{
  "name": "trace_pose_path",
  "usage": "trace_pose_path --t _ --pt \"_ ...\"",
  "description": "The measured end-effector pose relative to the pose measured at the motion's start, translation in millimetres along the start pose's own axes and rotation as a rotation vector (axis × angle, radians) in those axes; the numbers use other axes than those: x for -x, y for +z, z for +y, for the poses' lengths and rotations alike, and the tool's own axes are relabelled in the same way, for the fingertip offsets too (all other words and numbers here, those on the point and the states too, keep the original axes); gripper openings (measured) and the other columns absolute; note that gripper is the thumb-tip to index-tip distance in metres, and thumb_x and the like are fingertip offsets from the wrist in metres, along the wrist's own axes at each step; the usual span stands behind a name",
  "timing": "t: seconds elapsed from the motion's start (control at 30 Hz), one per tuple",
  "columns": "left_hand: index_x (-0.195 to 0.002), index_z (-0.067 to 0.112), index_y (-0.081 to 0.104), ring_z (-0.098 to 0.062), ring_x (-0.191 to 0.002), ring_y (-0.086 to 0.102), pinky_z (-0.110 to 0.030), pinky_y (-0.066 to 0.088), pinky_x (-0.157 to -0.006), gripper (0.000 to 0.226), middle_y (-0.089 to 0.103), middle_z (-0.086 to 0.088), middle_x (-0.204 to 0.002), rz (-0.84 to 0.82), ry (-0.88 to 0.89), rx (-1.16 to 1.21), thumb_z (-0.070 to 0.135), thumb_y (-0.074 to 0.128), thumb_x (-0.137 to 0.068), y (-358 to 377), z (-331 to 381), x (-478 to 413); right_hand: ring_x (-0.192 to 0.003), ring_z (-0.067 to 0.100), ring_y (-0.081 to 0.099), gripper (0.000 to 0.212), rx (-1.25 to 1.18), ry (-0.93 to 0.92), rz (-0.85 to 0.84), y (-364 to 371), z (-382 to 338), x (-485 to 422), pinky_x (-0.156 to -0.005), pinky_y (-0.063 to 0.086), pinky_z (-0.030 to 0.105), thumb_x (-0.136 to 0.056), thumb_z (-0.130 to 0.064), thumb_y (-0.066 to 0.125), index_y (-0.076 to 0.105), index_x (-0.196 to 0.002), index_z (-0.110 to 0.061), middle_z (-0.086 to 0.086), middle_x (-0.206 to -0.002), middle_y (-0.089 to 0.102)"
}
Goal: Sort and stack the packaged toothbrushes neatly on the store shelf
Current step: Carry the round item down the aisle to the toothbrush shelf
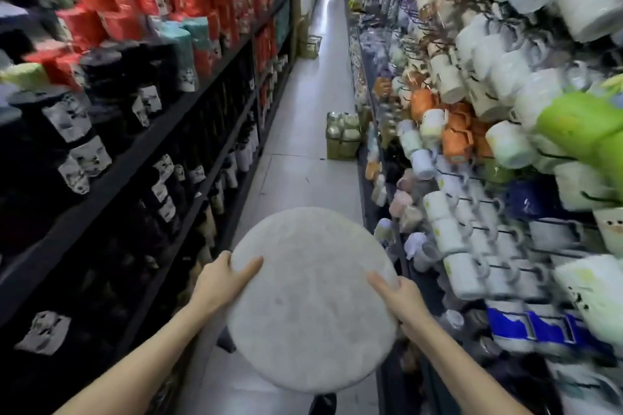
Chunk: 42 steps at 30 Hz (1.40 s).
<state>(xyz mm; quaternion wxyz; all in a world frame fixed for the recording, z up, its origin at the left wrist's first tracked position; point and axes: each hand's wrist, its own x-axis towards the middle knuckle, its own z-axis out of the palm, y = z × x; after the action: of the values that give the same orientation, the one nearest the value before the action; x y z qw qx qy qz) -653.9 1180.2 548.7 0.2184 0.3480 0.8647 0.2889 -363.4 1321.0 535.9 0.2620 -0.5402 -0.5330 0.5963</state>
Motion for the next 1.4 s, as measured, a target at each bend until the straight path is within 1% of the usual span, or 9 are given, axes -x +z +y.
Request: trace_pose_path --t 0.13,0.27,0.37,0.47,0.63,0.77,0.9,1.07,1.4 --pt "-0.085 0.013 0.052 -0.026 -0.087 0.060 -0.035 0.045 -0.072 0.056 0.064 -0.005 -0.091 0.001 0.025 0.006 0.068 0.058 -0.077 5.2 43.9 -120.8 -0.069 0.005 0.065 0.022 0.045 -0.026 0.025 8.8 -56.1 -113.0 -0.050 0.047 0.012 -0.085 -0.030 0.072 0.067 -0.094 -0.011 -0.007 -0.079 0.069" --pt "-0.085 0.011 0.052 -0.029 -0.089 0.060 -0.036 0.043 -0.072 0.056 0.064 -0.007 -0.093 0.032 0.042 0.016 0.066 0.059 -0.078 12.6 84.6 -241.7 -0.085 0.021 0.068 0.038 0.078 -0.053 0.042 22.4 -102.7 -238.0 -0.072 0.055 0.030 -0.083 -0.031 0.074 0.066 -0.104 -0.001 0.009 -0.093 0.071" --pt "-0.086 0.011 0.052 -0.029 -0.091 0.060 -0.036 0.043 -0.074 0.057 0.063 -0.005 -0.092 0.036 0.019 0.017 0.067 0.059 -0.078 14.1 119.8 -331.0 -0.062 0.002 0.066 0.024 0.061 -0.062 0.020 31.0 -140.4 -334.4 -0.050 0.049 0.014 -0.082 -0.027 0.075 0.069 -0.094 -0.006 -0.008 -0.071 0.069" --pt "-0.087 0.013 0.051 -0.025 -0.086 0.059 -0.035 0.042 -0.070 0.056 0.061 -0.002 -0.090 0.053 -0.004 0.032 0.067 0.059 -0.078 9.1 152.7 -415.5 -0.058 -0.001 0.065 0.018 0.064 -0.071 -0.016 42.9 -186.2 -424.0 -0.046 0.046 0.013 -0.081 -0.028 0.076 0.066 -0.086 -0.014 -0.014 -0.069 0.066" --pt "-0.090 0.014 0.054 -0.022 -0.085 0.059 -0.036 0.045 -0.071 0.055 0.061 0.001 -0.088 0.096 -0.043 0.037 0.068 0.059 -0.077 -1.1 189.8 -552.7 -0.079 0.008 0.068 0.019 0.080 -0.067 -0.040 74.2 -255.0 -560.3 -0.075 0.055 0.027 -0.079 -0.032 0.077 0.066 -0.089 -0.020 -0.010 -0.083 0.071" --pt "-0.092 0.014 0.055 -0.018 -0.083 0.058 -0.034 0.045 -0.070 0.059 0.062 0.003 -0.088 0.112 -0.001 0.013 0.070 0.057 -0.076 2.1 209.8 -678.1 -0.055 -0.010 0.061 0.015 0.092 -0.084 -0.036 99.2 -296.8 -671.2 -0.047 0.044 0.006 -0.079 -0.036 0.076 0.064 -0.075 -0.029 -0.025 -0.054 0.063" --pt "-0.091 0.015 0.053 -0.018 -0.079 0.056 -0.032 0.039 -0.065 0.058 0.059 0.004 -0.086 0.061 0.055 0.014 0.071 0.058 -0.075 6.0 235.4 -811.3 -0.094 0.021 0.068 0.036 0.071 -0.053 -0.008 125.0 -335.3 -778.7 -0.089 0.054 0.039 -0.081 -0.034 0.075 0.070 -0.105 -0.009 0.004 -0.097 0.073" --pt "-0.081 0.021 0.049 -0.005 -0.066 0.048 -0.025 0.034 -0.055 0.055 0.053 0.013 -0.076 -0.002 0.132 -0.021 0.075 0.057 -0.072 6.4 289.1 -976.1 -0.072 0.002 0.060 0.024 0.036 -0.063 0.084 143.6 -394.1 -895.3 -0.054 0.045 0.008 -0.086 -0.029 0.071 0.067 -0.100 -0.011 -0.010 -0.077 0.065" --pt "-0.081 0.018 0.050 -0.012 -0.071 0.055 -0.028 0.037 -0.055 0.056 0.059 0.004 -0.080 -0.107 0.249 -0.073 0.074 0.056 -0.074 56.2 413.4 -1254.7 -0.059 -0.005 0.063 0.012 -0.039 -0.021 0.228 136.4 -481.1 -1139.6 -0.048 0.047 0.012 -0.084 -0.027 0.073 0.069 -0.086 -0.016 -0.013 -0.070 0.068"
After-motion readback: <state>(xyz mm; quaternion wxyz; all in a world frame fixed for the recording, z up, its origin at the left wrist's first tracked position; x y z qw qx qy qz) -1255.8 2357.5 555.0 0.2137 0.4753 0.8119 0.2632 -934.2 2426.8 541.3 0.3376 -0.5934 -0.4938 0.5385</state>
